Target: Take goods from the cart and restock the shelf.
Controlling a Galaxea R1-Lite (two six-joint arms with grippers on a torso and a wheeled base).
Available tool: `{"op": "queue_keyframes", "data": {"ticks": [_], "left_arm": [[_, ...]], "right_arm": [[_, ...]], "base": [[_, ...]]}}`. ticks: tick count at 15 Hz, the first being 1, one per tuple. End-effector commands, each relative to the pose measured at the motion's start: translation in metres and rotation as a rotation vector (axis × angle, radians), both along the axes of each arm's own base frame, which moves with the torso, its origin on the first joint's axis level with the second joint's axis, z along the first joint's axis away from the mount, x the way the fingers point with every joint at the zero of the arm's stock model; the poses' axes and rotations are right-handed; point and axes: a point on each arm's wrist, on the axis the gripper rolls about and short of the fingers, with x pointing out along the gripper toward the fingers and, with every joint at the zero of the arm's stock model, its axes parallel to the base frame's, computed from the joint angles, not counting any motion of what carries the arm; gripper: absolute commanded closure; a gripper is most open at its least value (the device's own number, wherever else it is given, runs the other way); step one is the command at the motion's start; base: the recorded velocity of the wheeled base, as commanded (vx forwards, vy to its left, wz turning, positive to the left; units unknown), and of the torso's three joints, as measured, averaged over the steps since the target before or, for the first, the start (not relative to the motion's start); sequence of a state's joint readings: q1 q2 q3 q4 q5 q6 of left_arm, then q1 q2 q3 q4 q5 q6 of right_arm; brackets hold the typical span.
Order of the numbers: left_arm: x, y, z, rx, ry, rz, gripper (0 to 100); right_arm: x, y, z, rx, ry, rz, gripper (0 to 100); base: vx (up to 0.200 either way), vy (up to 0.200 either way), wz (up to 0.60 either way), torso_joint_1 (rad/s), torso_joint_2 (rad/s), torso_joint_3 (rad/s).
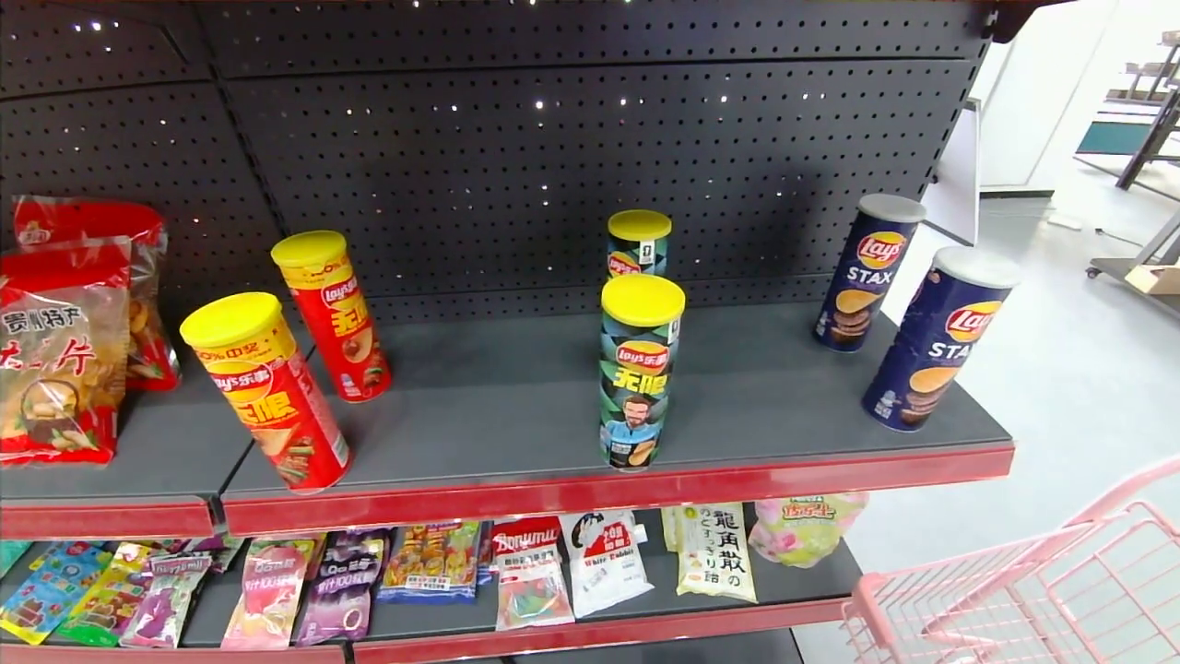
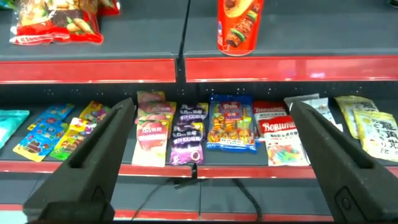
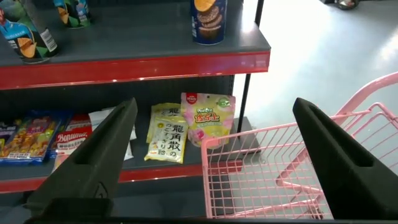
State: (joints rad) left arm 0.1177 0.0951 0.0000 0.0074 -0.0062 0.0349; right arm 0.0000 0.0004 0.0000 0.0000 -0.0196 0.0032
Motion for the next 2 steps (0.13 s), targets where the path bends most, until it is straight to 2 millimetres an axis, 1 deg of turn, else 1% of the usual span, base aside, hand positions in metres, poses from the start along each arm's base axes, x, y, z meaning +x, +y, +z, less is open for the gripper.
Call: {"op": "queue_keyframes", "data": {"ticks": [1, 2], "left_arm": [[0.0001, 0.0, 0.0, 0.0, 0.002, 0.0, 0], [0.0001, 0.0, 0.0, 0.0, 0.002, 0.0, 0]], "right_arm": [[0.0, 0.0, 0.0, 0.0, 0.0, 0.0, 0], [0.0, 0.0, -0.0002, -0.002, 0.001, 0.0, 0]], "base": [[0.0, 0.0, 0.0, 0.0, 0.0, 0.0], [0.0, 0.0, 0.0, 0.0, 0.0, 0.0]]}}
